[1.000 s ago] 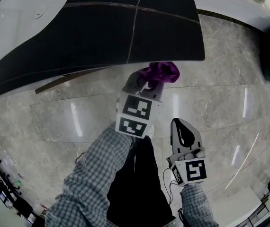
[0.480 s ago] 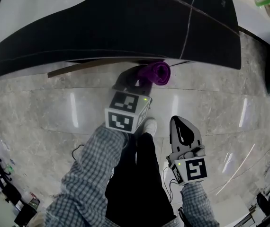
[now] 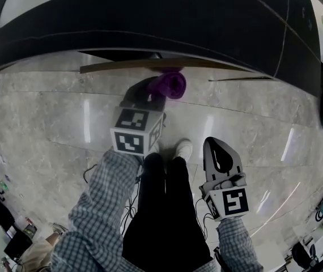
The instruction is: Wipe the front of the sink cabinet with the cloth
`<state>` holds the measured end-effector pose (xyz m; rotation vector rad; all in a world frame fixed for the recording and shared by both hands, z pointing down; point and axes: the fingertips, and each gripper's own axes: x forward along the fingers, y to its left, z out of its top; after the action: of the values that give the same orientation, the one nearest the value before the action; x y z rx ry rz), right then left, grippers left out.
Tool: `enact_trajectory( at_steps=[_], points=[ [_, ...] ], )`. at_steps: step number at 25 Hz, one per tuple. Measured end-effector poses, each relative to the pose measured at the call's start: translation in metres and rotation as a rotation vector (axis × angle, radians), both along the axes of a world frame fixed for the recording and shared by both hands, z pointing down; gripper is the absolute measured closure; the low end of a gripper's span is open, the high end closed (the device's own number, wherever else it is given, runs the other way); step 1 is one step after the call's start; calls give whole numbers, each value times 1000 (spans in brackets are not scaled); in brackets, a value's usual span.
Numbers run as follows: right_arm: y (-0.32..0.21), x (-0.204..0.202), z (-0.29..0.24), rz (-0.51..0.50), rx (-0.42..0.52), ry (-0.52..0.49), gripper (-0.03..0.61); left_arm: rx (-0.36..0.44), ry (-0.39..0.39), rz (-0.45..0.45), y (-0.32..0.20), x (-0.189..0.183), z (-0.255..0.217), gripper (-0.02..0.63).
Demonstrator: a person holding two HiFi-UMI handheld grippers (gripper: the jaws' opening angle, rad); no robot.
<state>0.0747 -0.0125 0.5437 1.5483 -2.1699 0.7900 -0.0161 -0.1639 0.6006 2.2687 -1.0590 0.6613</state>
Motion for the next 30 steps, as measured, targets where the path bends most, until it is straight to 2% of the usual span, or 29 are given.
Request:
enact_trajectory(
  at_steps=[12,22,26,30],
  points=[
    [-6,-31,5,-60,-17,10,560,3,-84,-170,-12,-100,13,545],
    [-14,-31,7,-71,-15,11,560,-12,-152,-394,-9,-176,21,545],
    [-12,-25,11,-58,-23,6,560,-59,-134,-480,-1,-183,33,545],
    [-9,-17,15,-43,-33,4,560,-88,-100,-501,-2,-161,43,545]
  ],
)
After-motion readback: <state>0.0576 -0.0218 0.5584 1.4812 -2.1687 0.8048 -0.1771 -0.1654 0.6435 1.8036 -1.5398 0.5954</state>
